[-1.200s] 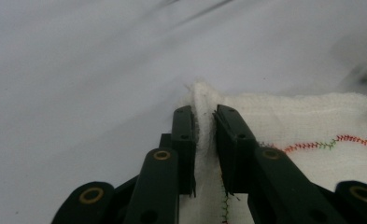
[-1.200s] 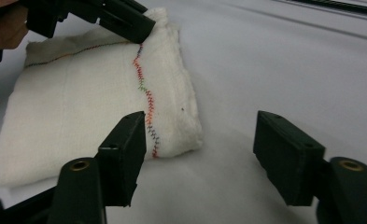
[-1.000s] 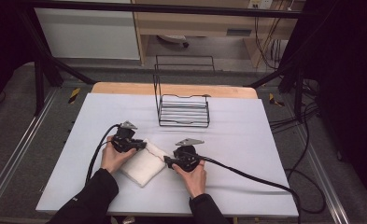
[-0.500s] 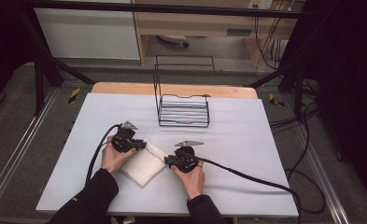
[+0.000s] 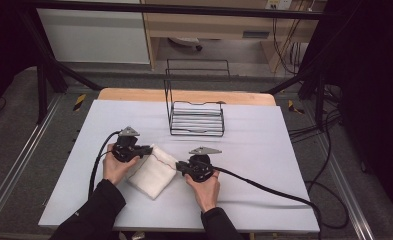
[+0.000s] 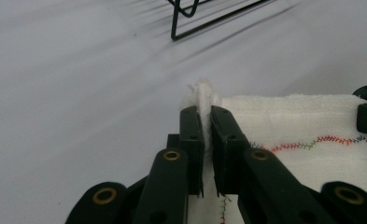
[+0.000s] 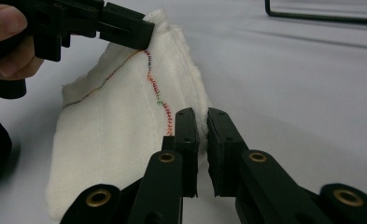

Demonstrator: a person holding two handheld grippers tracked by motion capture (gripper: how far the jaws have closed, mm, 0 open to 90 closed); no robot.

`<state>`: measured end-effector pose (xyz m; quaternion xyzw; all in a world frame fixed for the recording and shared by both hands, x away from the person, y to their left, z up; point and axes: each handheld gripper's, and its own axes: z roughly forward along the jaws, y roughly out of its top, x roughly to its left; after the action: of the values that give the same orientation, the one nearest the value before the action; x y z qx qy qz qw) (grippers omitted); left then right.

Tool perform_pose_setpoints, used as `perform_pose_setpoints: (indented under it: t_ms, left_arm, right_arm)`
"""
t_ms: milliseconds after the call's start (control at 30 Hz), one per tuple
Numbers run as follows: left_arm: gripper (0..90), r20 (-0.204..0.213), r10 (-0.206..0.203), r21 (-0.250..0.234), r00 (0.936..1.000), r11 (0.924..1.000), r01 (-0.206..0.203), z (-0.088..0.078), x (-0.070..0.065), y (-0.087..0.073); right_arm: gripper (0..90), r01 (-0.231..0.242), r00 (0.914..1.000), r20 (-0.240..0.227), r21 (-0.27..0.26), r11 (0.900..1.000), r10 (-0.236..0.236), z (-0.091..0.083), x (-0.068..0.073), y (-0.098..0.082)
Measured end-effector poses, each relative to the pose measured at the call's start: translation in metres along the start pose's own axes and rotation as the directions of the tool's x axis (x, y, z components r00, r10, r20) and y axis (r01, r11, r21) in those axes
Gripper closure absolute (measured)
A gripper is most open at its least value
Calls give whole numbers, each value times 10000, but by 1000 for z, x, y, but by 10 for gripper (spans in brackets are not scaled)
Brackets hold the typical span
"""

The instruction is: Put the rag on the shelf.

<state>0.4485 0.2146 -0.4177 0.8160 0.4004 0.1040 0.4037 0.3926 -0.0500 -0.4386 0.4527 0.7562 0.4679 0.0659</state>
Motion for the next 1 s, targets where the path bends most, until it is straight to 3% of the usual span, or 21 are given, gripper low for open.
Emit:
perform_pose_setpoints:
  t_ms: [267, 400, 733, 1000]
  left_arm:
    - [837, -92, 13, -735, 10000, 9973, -20, -20, -1, 0]
    - [837, -132, 12, -1164, 9999, 9932, -28, -32, -4, 0]
    - [838, -353, 154, -2067, 9993, 9781, -224, -51, -16, 5]
    - [838, -299, 106, -2630, 9995, 9646, -181, -59, -25, 9]
  right_arm:
    - [838, 897, 9957, -176, -500, 9947, -907, -11, 12, 13]
    - [839, 1052, 9942, -167, -595, 9927, -1064, -14, 15, 18]
    - [845, 1710, 9851, 2, -1034, 9798, -1719, -31, 23, 32]
    - [848, 2233, 9747, 158, -1288, 9662, -2232, -46, 26, 43]
